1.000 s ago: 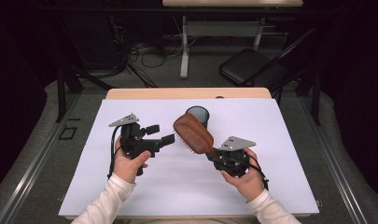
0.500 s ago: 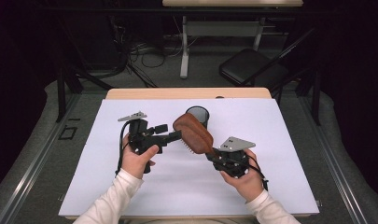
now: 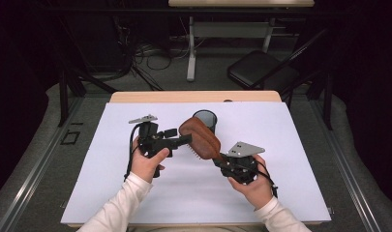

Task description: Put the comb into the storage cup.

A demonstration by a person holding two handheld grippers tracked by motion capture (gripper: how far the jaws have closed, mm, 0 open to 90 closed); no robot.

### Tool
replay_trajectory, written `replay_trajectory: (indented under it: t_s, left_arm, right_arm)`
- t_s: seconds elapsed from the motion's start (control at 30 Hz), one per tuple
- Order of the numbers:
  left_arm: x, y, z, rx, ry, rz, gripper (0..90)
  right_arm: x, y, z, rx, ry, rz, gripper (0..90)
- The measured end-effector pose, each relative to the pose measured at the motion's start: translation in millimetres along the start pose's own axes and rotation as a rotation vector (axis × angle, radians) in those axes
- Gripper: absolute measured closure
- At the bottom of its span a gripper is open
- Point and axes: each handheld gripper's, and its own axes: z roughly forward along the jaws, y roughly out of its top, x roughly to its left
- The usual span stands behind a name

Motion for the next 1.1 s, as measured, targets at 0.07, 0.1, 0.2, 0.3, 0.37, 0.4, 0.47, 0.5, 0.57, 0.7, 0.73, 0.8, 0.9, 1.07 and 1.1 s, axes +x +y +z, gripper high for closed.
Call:
replay_trajectory:
  t_s: [0.07, 0.1, 0.2, 0.3, 0.37, 0.4, 0.47, 0.5, 0.57, 0.7, 0.73, 0.8, 0.9, 1.07, 1.1]
  left_arm:
    - [0.8, 0.1, 2.4, 0.004, 0.002, -0.005, 11.9]
    - [0.8, 0.1, 3.6, 0.006, 0.003, -0.009, 11.9]
    - [1.9, 0.2, 6.8, 0.010, 0.004, -0.011, 11.9]
    - [2.6, 0.2, 9.5, 0.013, 0.000, -0.023, 11.9]
    - [3.2, 0.0, 11.0, 0.013, -0.001, -0.029, 11.9]
    - [3.5, 0.1, 11.7, 0.015, -0.004, -0.031, 11.9]
    - [4.0, 0.0, 13.4, 0.013, -0.010, -0.042, 11.9]
    - [4.4, -0.1, 14.0, 0.015, -0.012, -0.045, 11.9]
    - [4.9, -0.2, 15.7, 0.015, -0.019, -0.048, 11.9]
    - [5.2, -0.3, 18.3, 0.016, -0.023, -0.054, 11.9]
    - [5.4, -0.3, 19.0, 0.018, -0.023, -0.056, 11.9]
    - [5.5, -0.7, 20.8, 0.020, -0.030, -0.061, 11.9]
    - [5.1, -1.4, 23.5, 0.027, -0.032, -0.062, 11.9]
    - [3.3, -2.4, 27.4, 0.028, -0.044, -0.065, 11.9]
    - [3.0, -2.6, 28.1, 0.030, -0.047, -0.066, 11.9]
  right_arm:
    - [0.0, 0.0, -0.2, -0.001, -0.001, 0.001, 72.3]
    - [-0.1, 0.1, -0.4, -0.002, -0.001, 0.001, 72.3]
    - [0.1, 0.2, -0.7, -0.003, -0.001, 0.002, 72.3]
    - [0.1, 0.3, -1.1, -0.006, -0.001, 0.002, 72.3]
    - [0.1, 0.4, -1.4, -0.010, 0.000, 0.003, 72.3]
    - [0.2, 0.5, -1.6, -0.011, -0.001, 0.003, 72.3]
    - [0.3, 0.6, -1.6, -0.013, -0.001, 0.002, 72.3]
    - [0.5, 0.6, -1.5, -0.014, 0.000, 0.001, 72.3]
    - [0.7, 0.6, -1.4, -0.015, 0.000, 0.001, 72.3]
    - [1.4, 0.9, -1.2, -0.015, 0.003, 0.000, 72.3]
    - [1.5, 1.1, -1.3, -0.014, 0.003, 0.000, 72.3]
    - [1.8, 1.5, -1.2, -0.017, 0.003, -0.001, 72.3]
    - [2.3, 1.8, -1.2, -0.018, 0.003, -0.001, 72.3]
    - [3.1, 2.2, -1.0, -0.020, 0.005, -0.005, 72.3]
    - [3.3, 2.3, -0.9, -0.021, 0.006, -0.005, 72.3]
